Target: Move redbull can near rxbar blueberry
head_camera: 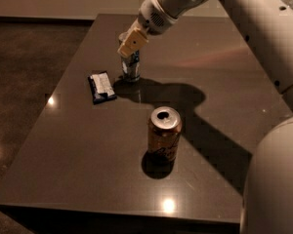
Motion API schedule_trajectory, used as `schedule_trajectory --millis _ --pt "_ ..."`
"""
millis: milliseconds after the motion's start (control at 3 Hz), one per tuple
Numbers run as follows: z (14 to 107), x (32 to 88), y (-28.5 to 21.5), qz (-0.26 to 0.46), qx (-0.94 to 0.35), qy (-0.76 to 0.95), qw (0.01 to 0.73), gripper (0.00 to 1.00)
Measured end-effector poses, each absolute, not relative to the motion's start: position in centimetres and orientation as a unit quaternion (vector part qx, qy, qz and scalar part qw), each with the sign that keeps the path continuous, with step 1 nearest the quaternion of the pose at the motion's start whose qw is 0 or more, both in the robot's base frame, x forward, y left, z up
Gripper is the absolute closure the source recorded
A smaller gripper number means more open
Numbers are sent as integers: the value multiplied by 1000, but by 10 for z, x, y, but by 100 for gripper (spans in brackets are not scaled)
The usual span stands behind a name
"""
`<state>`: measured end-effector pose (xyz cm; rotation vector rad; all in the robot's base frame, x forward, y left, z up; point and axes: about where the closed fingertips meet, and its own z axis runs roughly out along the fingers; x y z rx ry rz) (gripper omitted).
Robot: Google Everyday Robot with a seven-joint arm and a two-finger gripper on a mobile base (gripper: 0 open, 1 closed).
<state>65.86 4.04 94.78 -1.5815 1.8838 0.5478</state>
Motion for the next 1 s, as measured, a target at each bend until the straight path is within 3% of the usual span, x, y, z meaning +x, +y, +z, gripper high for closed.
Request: schedule_trajectory --millis 667,1000 --pt "935 651 59 220 -609 703 295 19" --pt "932 650 63 222 -610 702 293 0"
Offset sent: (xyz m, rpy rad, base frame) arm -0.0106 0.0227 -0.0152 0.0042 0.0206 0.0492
